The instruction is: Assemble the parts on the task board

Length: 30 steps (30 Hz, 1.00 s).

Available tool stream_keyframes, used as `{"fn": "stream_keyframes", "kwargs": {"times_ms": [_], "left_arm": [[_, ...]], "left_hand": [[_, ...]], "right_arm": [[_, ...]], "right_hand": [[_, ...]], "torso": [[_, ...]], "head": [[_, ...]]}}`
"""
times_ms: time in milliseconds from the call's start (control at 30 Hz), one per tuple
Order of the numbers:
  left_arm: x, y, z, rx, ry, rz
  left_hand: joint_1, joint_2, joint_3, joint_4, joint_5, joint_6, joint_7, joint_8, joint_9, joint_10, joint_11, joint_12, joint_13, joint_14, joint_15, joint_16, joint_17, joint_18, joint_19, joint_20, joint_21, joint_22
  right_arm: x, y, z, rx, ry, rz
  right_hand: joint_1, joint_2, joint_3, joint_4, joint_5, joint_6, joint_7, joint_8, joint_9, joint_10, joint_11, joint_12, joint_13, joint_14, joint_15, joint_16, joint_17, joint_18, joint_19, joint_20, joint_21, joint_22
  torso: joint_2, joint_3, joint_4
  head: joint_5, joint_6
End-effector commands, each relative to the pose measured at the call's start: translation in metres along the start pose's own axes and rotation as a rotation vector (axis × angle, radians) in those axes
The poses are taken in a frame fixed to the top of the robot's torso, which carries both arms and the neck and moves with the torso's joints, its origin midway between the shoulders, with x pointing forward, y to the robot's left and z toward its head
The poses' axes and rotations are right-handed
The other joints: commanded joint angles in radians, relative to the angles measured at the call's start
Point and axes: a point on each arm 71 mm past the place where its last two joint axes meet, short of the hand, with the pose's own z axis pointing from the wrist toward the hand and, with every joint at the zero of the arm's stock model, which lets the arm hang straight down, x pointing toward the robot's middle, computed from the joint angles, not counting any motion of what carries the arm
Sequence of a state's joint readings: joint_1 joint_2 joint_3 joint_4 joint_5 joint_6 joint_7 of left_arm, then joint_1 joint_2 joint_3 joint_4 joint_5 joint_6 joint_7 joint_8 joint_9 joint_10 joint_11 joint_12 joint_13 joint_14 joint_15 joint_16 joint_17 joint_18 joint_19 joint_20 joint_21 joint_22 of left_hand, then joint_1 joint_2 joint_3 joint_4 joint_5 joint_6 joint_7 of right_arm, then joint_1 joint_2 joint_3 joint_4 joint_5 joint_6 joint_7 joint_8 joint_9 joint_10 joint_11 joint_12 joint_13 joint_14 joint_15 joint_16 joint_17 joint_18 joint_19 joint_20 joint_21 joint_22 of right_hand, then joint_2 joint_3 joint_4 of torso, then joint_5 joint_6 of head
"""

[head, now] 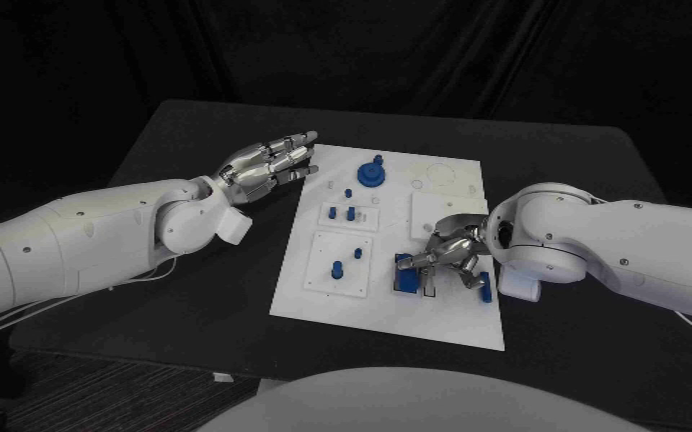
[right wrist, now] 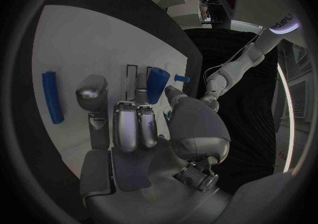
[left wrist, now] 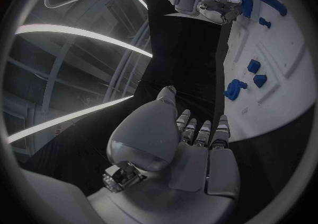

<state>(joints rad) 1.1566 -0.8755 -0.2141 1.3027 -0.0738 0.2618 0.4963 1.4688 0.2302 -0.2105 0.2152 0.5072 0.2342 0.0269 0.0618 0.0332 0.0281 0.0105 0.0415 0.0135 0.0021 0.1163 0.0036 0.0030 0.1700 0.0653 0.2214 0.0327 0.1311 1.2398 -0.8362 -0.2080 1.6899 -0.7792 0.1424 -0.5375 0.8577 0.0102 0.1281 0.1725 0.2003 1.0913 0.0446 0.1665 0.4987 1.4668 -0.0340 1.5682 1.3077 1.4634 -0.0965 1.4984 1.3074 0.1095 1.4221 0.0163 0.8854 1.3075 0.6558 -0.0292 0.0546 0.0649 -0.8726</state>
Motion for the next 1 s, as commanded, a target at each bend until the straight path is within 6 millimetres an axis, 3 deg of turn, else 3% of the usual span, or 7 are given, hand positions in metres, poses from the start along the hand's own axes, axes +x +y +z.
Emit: {"fn": "stream_keyframes", "kwargs": {"times_ms": [33, 433, 667, 733, 867, 933, 1000], "left_arm": [[0.002, 0.0, 0.001, 0.01, 0.014, -0.013], [0.001, 0.001, -0.001, 0.006, 0.015, -0.015], [0.001, 0.002, -0.001, 0.003, 0.013, -0.016], [0.001, 0.002, -0.001, 0.003, 0.013, -0.016], [0.001, 0.002, -0.001, 0.002, 0.015, -0.017], [0.001, 0.002, -0.001, 0.002, 0.016, -0.018], [0.001, 0.003, -0.001, 0.002, 0.016, -0.018]], "left_hand": [[-0.005, 0.002, 0.001, -0.006, 0.001, -0.009, -0.001, 0.002, 0.001, -0.004, 0.006, 0.004, 0.001, 0.002, 0.004, 0.001, 0.0, 0.008, 0.004, 0.006, 0.006, -0.001], [-0.005, 0.002, 0.001, -0.006, 0.001, -0.009, -0.001, 0.002, 0.001, -0.004, 0.006, 0.004, 0.001, 0.002, 0.004, 0.001, 0.0, 0.008, 0.004, 0.006, 0.006, -0.001], [-0.005, 0.003, 0.001, -0.006, 0.001, -0.01, -0.001, 0.001, 0.001, -0.004, 0.006, 0.004, 0.001, 0.002, 0.005, 0.001, 0.0, 0.008, 0.004, 0.006, 0.006, -0.001], [-0.005, 0.003, 0.001, -0.006, 0.001, -0.01, -0.001, 0.001, 0.001, -0.004, 0.006, 0.004, 0.001, 0.002, 0.005, 0.001, 0.0, 0.008, 0.004, 0.006, 0.006, -0.001], [-0.005, 0.003, 0.001, -0.006, 0.001, -0.01, -0.001, 0.001, 0.001, -0.004, 0.006, 0.004, 0.001, 0.002, 0.005, 0.001, 0.0, 0.008, 0.004, 0.006, 0.006, -0.001], [-0.005, 0.003, 0.001, -0.006, 0.001, -0.01, -0.001, 0.001, 0.001, -0.004, 0.006, 0.004, 0.001, 0.002, 0.005, 0.001, 0.0, 0.008, 0.004, 0.006, 0.006, -0.001], [-0.005, 0.003, 0.001, -0.006, 0.001, -0.01, -0.001, 0.001, 0.001, -0.004, 0.006, 0.004, 0.001, 0.002, 0.005, 0.001, 0.0, 0.008, 0.004, 0.006, 0.006, -0.001]], "right_arm": [[0.001, -0.002, 0.0, 0.017, 0.002, 0.004], [-0.001, -0.006, -0.006, -0.009, -0.045, 0.004], [-0.001, -0.008, -0.014, -0.037, -0.098, -0.051], [-0.001, -0.009, -0.014, -0.038, -0.094, -0.06], [0.001, -0.009, -0.015, -0.035, -0.075, -0.081], [0.002, -0.009, -0.015, -0.035, -0.067, -0.088], [0.003, -0.009, -0.015, -0.034, -0.058, -0.095]], "right_hand": [[-0.007, -0.001, -0.004, 0.007, -0.013, 0.005, 0.005, -0.004, 0.001, 0.104, 0.008, 0.003, 0.263, 0.074, 0.007, -0.006, 0.083, 0.014, -0.002, 0.004, -0.007, 0.092], [-0.018, 0.001, -0.031, 0.033, -0.042, 0.012, 0.003, 0.001, 0.006, 0.104, 0.007, 0.003, 0.263, 0.075, 0.007, -0.006, 0.084, 0.014, -0.001, 0.004, -0.012, 0.092], [0.036, -0.016, -0.058, 0.014, -0.066, 0.01, -0.008, 0.063, 0.061, 0.104, -0.003, 0.003, 0.263, 0.075, -0.002, -0.004, 0.087, 0.014, 0.003, -0.003, -0.015, 0.093], [0.052, -0.016, -0.069, 0.011, -0.078, 0.003, -0.013, 0.096, 0.097, 0.104, -0.007, 0.003, 0.263, 0.076, -0.005, -0.003, 0.089, 0.014, 0.004, -0.006, -0.016, 0.093], [0.081, -0.016, -0.103, 0.008, -0.089, -0.046, -0.021, 0.202, 0.218, 0.104, -0.017, 0.003, 0.263, 0.076, -0.013, -0.003, 0.087, 0.013, 0.006, -0.011, -0.023, 0.094], [0.107, -0.015, -0.122, -0.001, -0.089, -0.088, -0.029, 0.29, 0.319, 0.104, -0.022, 0.003, 0.263, 0.076, -0.015, -0.003, 0.088, 0.014, 0.008, -0.016, -0.026, 0.095], [0.117, -0.012, -0.133, -0.004, -0.09, -0.111, -0.033, 0.335, 0.375, 0.104, -0.024, 0.003, 0.263, 0.076, -0.018, -0.003, 0.088, 0.014, 0.009, -0.019, -0.029, 0.095]], "torso": [[0.0, 0.0001, 0.0001], [0.0, 0.0007, -0.0003], [0.0, 0.0009, -0.0007], [0.0, 0.001, -0.001], [0.0, 0.0009, -0.0011], [0.0, 0.0005, -0.0002], [0.0, 0.0002, 0.0]], "head": [[0.0, 0.0], [0.008, 0.0], [0.006, 0.0], [0.007, 0.0], [0.006, 0.0], [0.004, 0.0], [0.004, 0.0]]}}
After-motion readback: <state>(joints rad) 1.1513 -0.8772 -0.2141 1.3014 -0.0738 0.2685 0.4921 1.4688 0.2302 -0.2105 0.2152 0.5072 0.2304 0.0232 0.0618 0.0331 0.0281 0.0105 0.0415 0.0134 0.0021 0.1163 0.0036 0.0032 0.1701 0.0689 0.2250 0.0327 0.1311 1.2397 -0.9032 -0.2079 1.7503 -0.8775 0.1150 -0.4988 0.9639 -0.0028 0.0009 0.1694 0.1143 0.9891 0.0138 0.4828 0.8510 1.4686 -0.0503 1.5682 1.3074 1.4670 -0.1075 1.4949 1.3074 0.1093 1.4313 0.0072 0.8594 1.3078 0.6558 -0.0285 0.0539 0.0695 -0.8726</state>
